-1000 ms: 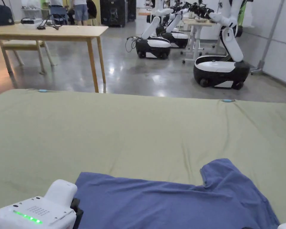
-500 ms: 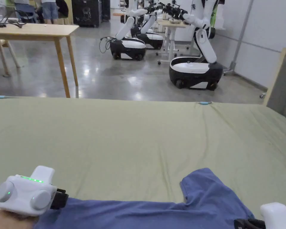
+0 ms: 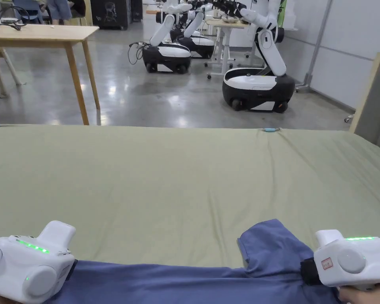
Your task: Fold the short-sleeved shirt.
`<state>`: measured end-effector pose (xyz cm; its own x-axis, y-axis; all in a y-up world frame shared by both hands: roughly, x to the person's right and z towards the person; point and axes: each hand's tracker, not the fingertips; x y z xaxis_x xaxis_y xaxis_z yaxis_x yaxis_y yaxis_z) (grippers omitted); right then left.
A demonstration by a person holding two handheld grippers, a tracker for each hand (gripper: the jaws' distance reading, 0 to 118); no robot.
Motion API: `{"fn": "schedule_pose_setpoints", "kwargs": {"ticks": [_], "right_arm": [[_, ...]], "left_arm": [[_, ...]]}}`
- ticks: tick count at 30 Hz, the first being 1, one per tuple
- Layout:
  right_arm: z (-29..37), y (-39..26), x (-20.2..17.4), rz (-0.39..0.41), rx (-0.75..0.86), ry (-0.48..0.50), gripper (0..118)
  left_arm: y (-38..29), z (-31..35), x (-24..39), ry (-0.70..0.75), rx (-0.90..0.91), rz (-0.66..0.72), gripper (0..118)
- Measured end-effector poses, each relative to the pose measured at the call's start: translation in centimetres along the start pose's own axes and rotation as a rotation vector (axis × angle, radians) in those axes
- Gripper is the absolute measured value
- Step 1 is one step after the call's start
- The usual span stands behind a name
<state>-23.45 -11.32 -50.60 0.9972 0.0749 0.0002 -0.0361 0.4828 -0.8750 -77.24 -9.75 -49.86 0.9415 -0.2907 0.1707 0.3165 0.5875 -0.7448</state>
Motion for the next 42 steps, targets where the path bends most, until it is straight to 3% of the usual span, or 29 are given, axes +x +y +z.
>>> {"fn": "schedule_pose_setpoints", "kwargs": {"ticks": [1,3,6,9,17,22,27,28,29,30,31,32,33,36,41,42], "right_arm": [[0.6,-0.2,-0.3,0.000,-0.001,-0.001,3],[1.8,-0.5,-0.5,0.020,0.048,-0.013,3],[5.2,-0.8,-0.2,-0.009,0.118,0.055,3],[10.8,-2.0,0.3,0.015,0.222,0.083,3],[23.5,-14.1,0.2,0.117,0.401,0.109,3],[22.3,-23.4,-1.0,0.186,0.316,0.088,3],[18.7,-27.9,-1.1,0.117,0.219,0.085,3],[18.6,-27.8,-0.9,0.095,0.222,0.092,5],[19.0,-27.6,-0.9,0.086,0.231,0.094,11],[19.8,-27.5,-1.0,0.076,0.252,0.091,28],[21.1,-27.1,-1.4,0.066,0.308,0.101,64],[22.5,-26.7,-1.8,0.061,0.357,0.113,95],[23.9,-26.4,-2.4,0.057,0.421,0.137,113],[28.1,-25.9,-5.1,0.044,0.681,0.228,118],[30.5,-25.9,-9.5,0.021,0.895,0.233,115],[30.4,-25.8,-10.1,0.022,0.870,0.226,103]], "left_arm": [[-0.1,0.3,-0.2,0.005,0.007,0.003,0],[-0.2,0.9,-0.5,0.000,0.014,0.026,0],[-0.9,3.6,-1.7,-0.013,0.064,0.107,0],[-2.2,8.5,-2.9,-0.019,0.142,0.135,0],[-11.8,21.6,-4.8,-0.053,0.265,0.203,0],[-21.1,23.1,-3.4,-0.116,0.150,0.225,0],[-26.5,21.3,-1.6,-0.124,0.055,0.276,2],[-26.6,21.4,-1.2,-0.118,0.061,0.286,14],[-26.6,21.7,-0.9,-0.094,0.070,0.290,34],[-26.1,22.5,-0.5,-0.049,0.101,0.273,67],[-25.6,23.4,-0.3,-0.021,0.136,0.258,103],[-25.2,24.3,-0.1,-0.010,0.170,0.250,109],[-24.5,25.6,0.3,-0.018,0.246,0.256,109],[-22.2,29.0,1.5,0.012,0.386,0.262,109],[-20.8,31.8,3.4,0.056,0.558,0.293,105],[-20.9,31.8,3.7,0.072,0.580,0.305,95]]}}
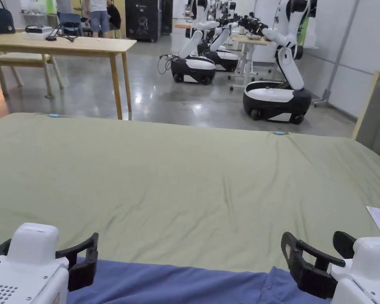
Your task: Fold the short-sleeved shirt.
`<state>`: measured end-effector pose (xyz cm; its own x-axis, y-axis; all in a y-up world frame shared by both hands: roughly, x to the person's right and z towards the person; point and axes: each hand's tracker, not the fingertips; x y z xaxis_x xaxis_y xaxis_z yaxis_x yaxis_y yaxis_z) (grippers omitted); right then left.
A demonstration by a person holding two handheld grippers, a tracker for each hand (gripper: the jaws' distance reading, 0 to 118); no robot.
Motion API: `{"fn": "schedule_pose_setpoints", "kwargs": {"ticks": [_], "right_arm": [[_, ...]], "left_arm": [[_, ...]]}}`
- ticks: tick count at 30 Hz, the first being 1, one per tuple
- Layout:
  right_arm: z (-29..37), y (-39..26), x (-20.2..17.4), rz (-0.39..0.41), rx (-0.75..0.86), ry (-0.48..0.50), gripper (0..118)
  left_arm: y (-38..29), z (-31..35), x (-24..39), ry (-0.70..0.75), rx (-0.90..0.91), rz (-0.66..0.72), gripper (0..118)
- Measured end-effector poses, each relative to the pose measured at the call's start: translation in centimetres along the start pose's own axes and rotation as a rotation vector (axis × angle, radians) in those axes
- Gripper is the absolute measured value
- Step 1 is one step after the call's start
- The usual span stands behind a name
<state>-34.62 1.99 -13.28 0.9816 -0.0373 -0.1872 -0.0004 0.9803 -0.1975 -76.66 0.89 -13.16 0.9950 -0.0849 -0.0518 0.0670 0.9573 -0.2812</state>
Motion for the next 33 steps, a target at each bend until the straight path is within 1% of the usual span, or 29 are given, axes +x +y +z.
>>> {"fn": "schedule_pose_setpoints", "kwargs": {"ticks": [1,2,3,4,5,8,9,10,11,12,13,15,17,18,20,21,22,23,24,25,26,28,29,30,31,32,33], "right_arm": [[-0.3,-0.2,-0.7,0.017,0.009,-0.042,51],[-0.8,-0.5,-1.1,0.051,0.000,-0.095,7],[-0.8,-0.8,-1.5,0.081,0.020,-0.103,2],[-0.9,-0.9,-1.5,0.076,0.003,-0.056,2],[-1.2,-0.9,-1.6,0.079,-0.025,-0.029,2],[-1.5,-1.4,-1.7,0.087,-0.030,-0.054,2],[-1.5,-1.4,-1.6,0.075,-0.037,-0.052,2],[-1.5,-1.4,-1.5,0.053,-0.046,-0.047,2],[-1.6,-1.6,-1.4,0.042,-0.051,-0.043,2],[-1.7,-1.8,-1.3,0.037,-0.063,-0.040,2],[-1.8,-2.1,-1.3,0.040,-0.077,-0.043,2],[-2.0,-2.6,-1.2,0.042,-0.089,-0.054,2],[-2.2,-2.9,-1.1,0.021,-0.109,-0.053,2],[-2.2,-3.1,-1.1,0.014,-0.114,-0.057,2],[-2.4,-3.1,-1.1,0.008,-0.120,-0.059,2],[-2.5,-3.0,-1.1,0.008,-0.123,-0.063,2],[-2.4,-2.9,-1.1,0.009,-0.124,-0.064,2],[-2.4,-2.7,-1.1,0.009,-0.124,-0.065,2],[-2.4,-2.5,-1.1,0.008,-0.122,-0.068,2],[-2.4,-2.3,-1.1,0.007,-0.119,-0.073,2],[-2.3,-2.1,-1.1,0.004,-0.115,-0.074,2],[-2.3,-1.8,-1.1,-0.008,-0.109,-0.072,2],[-2.3,-1.7,-1.2,-0.010,-0.106,-0.071,2],[-2.2,-1.6,-1.3,-0.010,-0.104,-0.071,2],[-2.2,-1.5,-1.4,-0.010,-0.104,-0.067,2],[-2.2,-1.5,-1.5,-0.010,-0.106,-0.063,2],[-2.3,-1.4,-1.6,-0.010,-0.107,-0.061,2]], "left_arm": [[-0.3,-0.2,0.2,0.012,-0.024,-0.007,53],[-0.5,-0.6,0.3,0.029,-0.040,-0.014,1],[-0.8,-0.8,0.2,0.016,-0.031,-0.027,0],[-1.3,-1.4,-0.2,-0.038,-0.101,-0.025,0],[-1.6,-1.8,-0.5,-0.041,-0.138,-0.007,0],[-3.3,-2.0,-3.1,-0.037,-0.179,0.082,0],[-4.1,-2.3,-4.3,-0.051,-0.213,0.140,10],[-4.9,-2.7,-5.8,-0.088,-0.253,0.211,43],[-5.6,-3.1,-7.1,-0.116,-0.299,0.276,88],[-6.8,-3.6,-8.1,-0.136,-0.360,0.330,118],[-7.6,-3.6,-9.2,-0.168,-0.379,0.380,117],[-9.4,-4.8,-11.3,-0.213,-0.350,0.530,118],[-11.9,-5.9,-13.1,-0.256,-0.361,0.725,118],[-13.2,-6.8,-14.1,-0.316,-0.362,0.847,118],[-15.8,-8.6,-14.6,-0.497,-0.414,1.078,117],[-17.2,-9.9,-14.3,-0.648,-0.443,1.199,117],[-18.6,-11.3,-13.5,-0.743,-0.473,1.304,117],[-19.0,-12.0,-12.8,-0.748,-0.454,1.320,117],[-18.5,-12.1,-11.9,-0.714,-0.365,1.278,117],[-18.0,-13.0,-11.4,-0.721,-0.320,1.275,116],[-18.0,-13.7,-10.8,-0.691,-0.378,1.288,111],[-17.1,-14.3,-9.6,-0.649,-0.386,1.288,91],[-17.0,-14.6,-9.4,-0.591,-0.412,1.262,91],[-17.2,-15.2,-9.0,-0.489,-0.482,1.228,43],[-18.3,-15.3,-8.6,-0.331,-0.573,1.173,5],[-19.6,-15.6,-10.0,-0.280,-0.538,1.164,5],[-18.2,-15.5,-9.0,-0.505,-0.449,1.329,5]]}}
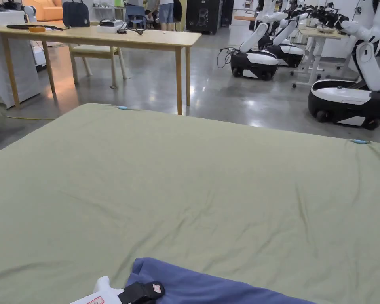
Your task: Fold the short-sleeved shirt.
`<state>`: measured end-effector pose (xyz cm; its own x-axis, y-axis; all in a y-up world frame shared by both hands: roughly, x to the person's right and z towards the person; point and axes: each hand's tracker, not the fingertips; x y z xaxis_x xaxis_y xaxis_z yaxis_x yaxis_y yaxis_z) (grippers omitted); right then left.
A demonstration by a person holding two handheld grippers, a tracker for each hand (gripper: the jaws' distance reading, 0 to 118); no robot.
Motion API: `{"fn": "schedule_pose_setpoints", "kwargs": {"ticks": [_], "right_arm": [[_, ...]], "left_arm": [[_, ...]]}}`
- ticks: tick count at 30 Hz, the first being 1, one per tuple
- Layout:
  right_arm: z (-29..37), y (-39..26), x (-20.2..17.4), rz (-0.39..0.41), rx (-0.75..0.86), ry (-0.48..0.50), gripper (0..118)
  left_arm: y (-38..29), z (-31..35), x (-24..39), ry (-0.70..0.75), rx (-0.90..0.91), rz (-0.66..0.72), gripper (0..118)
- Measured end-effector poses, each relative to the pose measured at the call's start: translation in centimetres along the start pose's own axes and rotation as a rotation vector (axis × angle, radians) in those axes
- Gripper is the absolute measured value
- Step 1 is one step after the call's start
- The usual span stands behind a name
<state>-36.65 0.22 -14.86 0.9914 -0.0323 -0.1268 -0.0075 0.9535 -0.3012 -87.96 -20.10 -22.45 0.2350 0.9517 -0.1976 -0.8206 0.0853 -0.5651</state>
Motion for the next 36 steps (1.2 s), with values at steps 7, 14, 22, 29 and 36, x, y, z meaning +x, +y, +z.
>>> {"fn": "schedule_pose_setpoints", "kwargs": {"ticks": [7,14,22,29,36], "right_arm": [[0.2,0.1,-0.5,0.006,-0.008,0.012,2],[-0.1,-0.1,-0.8,0.011,-0.016,0.042,2],[1.8,-0.7,1.1,0.007,-0.012,0.033,2],[3.3,-1.1,3.6,-0.021,-0.030,0.021,2],[3.6,-1.3,4.8,-0.074,-0.012,0.043,2]], "left_arm": [[2.2,5.4,3.7,0.322,0.201,-0.458,5],[-5.0,3.8,14.7,0.359,0.204,-1.168,5],[-21.7,-10.6,16.5,0.504,-0.227,-1.809,5],[-22.0,-13.3,13.6,0.559,-0.214,-1.549,44],[-12.7,-5.3,17.4,0.151,-0.091,-0.821,107]]}}
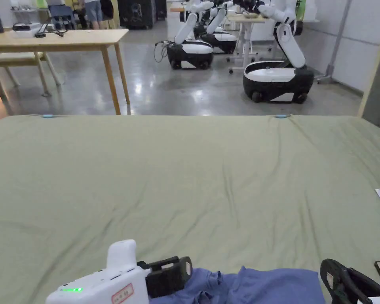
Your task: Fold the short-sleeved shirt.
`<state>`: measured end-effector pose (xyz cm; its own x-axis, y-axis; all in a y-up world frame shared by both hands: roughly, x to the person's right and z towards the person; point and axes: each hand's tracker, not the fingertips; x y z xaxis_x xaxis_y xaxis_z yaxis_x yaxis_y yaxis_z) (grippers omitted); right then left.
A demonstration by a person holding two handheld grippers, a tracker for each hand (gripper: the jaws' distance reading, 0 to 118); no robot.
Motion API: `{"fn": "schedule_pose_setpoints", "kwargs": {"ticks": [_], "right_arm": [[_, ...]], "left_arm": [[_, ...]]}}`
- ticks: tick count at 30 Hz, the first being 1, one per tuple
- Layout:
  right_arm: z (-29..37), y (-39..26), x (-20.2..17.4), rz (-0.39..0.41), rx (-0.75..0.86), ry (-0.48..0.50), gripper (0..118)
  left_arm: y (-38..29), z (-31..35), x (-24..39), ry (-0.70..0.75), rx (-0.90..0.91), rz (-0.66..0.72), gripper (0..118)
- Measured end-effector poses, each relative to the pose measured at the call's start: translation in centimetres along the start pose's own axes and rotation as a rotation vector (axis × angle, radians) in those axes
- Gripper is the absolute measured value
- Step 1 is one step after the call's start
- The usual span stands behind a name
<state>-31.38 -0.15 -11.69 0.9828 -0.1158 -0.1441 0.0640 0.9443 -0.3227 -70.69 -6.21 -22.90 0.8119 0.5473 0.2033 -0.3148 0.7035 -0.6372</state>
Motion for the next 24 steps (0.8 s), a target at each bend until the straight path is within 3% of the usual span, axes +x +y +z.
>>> {"fn": "schedule_pose_setpoints", "kwargs": {"ticks": [2,3,5,6,11,14,16,24], "right_arm": [[-0.4,-0.4,0.2,-0.021,-0.003,0.016,2],[-0.6,-0.5,0.3,-0.027,-0.006,0.023,2],[-0.8,-0.7,0.2,-0.031,-0.011,0.032,2],[-0.8,-0.7,0.2,-0.033,-0.011,0.035,2],[-0.4,-0.9,0.6,-0.056,-0.005,0.040,2],[-0.1,-1.0,0.9,-0.044,-0.013,0.019,2],[0.3,-0.9,1.2,-0.045,-0.013,0.010,2],[0.3,-0.3,1.0,-0.037,-0.013,-0.003,2]], "left_arm": [[0.5,0.3,-1.9,0.021,-0.019,0.034,104],[0.3,-0.5,-2.3,0.011,-0.056,0.057,92],[-0.7,-1.7,-3.0,-0.011,-0.122,0.091,20],[-1.5,-2.6,-3.0,-0.008,-0.167,0.088,10],[-5.8,-7.1,-0.3,-0.058,-0.287,0.121,10],[-7.8,-9.4,2.3,-0.172,-0.328,0.096,10],[-8.3,-10.1,3.1,-0.106,-0.358,0.028,10],[-3.2,-0.8,-1.8,-0.114,-0.095,0.073,11]]}}
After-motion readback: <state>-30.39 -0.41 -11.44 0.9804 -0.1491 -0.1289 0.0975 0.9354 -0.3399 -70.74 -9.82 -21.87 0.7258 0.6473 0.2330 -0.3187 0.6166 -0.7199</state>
